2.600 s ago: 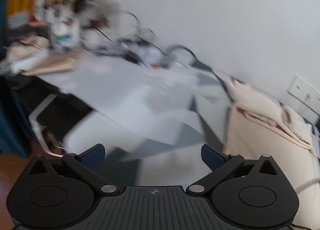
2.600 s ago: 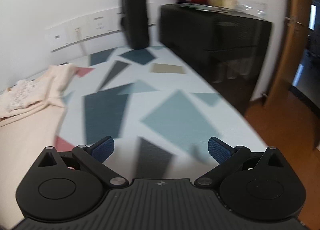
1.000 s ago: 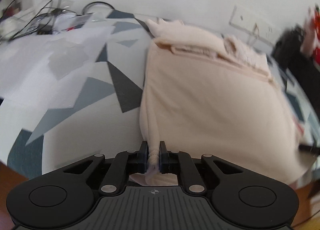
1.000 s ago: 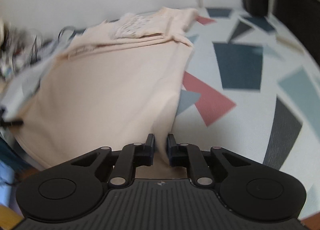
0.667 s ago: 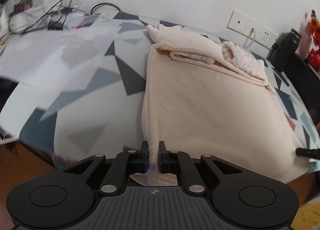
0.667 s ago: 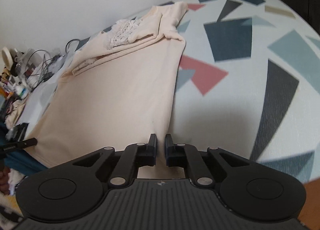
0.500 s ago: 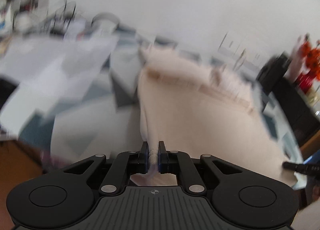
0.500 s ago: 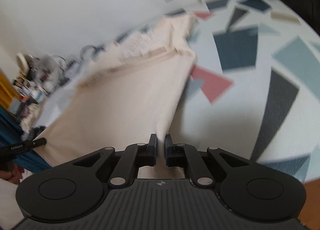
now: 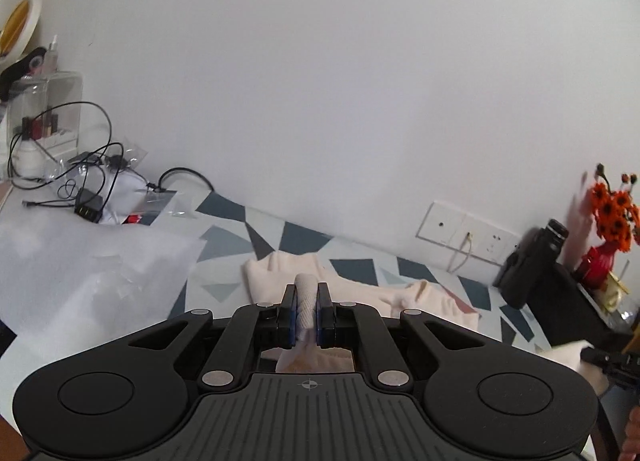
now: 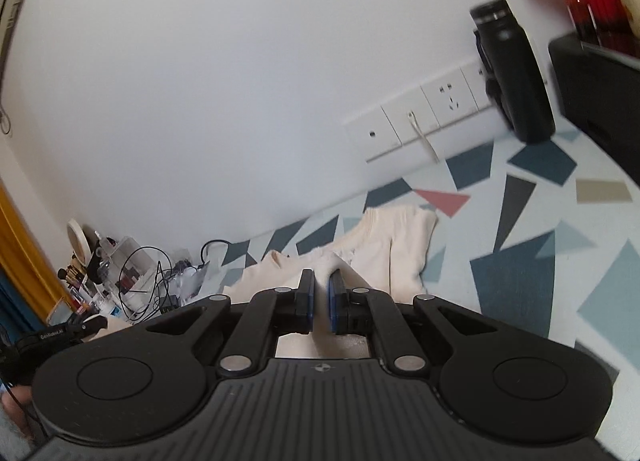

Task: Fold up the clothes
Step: 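Grasp the hem of the top with the left gripper while the right gripper closes beside it, then lift the hem with the left gripper and fold the top over toward the collar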

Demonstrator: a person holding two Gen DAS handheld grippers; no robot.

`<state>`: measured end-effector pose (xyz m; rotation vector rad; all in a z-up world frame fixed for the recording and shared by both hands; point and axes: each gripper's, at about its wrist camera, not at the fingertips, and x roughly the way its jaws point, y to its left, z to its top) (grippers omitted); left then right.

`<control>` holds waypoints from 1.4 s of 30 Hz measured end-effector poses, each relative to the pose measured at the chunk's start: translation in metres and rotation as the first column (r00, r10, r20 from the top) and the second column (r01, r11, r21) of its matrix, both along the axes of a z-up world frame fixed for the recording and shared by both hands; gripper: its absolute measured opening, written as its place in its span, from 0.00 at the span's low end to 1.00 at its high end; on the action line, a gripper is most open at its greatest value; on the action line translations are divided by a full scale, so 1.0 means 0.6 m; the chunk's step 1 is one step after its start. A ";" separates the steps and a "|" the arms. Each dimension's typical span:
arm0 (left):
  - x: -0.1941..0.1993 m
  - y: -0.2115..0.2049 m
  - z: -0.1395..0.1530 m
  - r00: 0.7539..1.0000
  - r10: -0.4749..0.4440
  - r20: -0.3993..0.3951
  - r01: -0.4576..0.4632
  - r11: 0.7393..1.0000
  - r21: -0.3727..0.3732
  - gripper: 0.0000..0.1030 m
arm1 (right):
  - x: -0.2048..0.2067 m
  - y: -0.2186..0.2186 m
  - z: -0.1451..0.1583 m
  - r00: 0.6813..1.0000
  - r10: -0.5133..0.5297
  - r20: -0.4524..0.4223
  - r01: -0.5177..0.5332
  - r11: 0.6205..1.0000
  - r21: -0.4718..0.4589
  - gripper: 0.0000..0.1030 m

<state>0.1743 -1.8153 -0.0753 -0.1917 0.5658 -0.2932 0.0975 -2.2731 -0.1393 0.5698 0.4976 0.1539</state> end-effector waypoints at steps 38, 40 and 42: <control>0.375 -0.050 -0.131 0.997 0.036 -0.061 -0.041 0.996 -0.075 0.07 | 0.295 0.038 -0.074 0.956 -0.277 -0.098 0.251 0.944 -0.216 0.07; 0.400 -0.057 -0.161 0.995 0.031 -0.090 -0.036 0.998 -0.058 0.07 | 0.323 0.041 -0.101 0.946 -0.298 -0.128 0.260 0.933 -0.249 0.07; 0.415 -0.061 -0.186 0.993 0.023 -0.113 -0.028 0.999 -0.037 0.07 | 0.351 0.045 -0.129 0.935 -0.319 -0.157 0.266 0.921 -0.284 0.07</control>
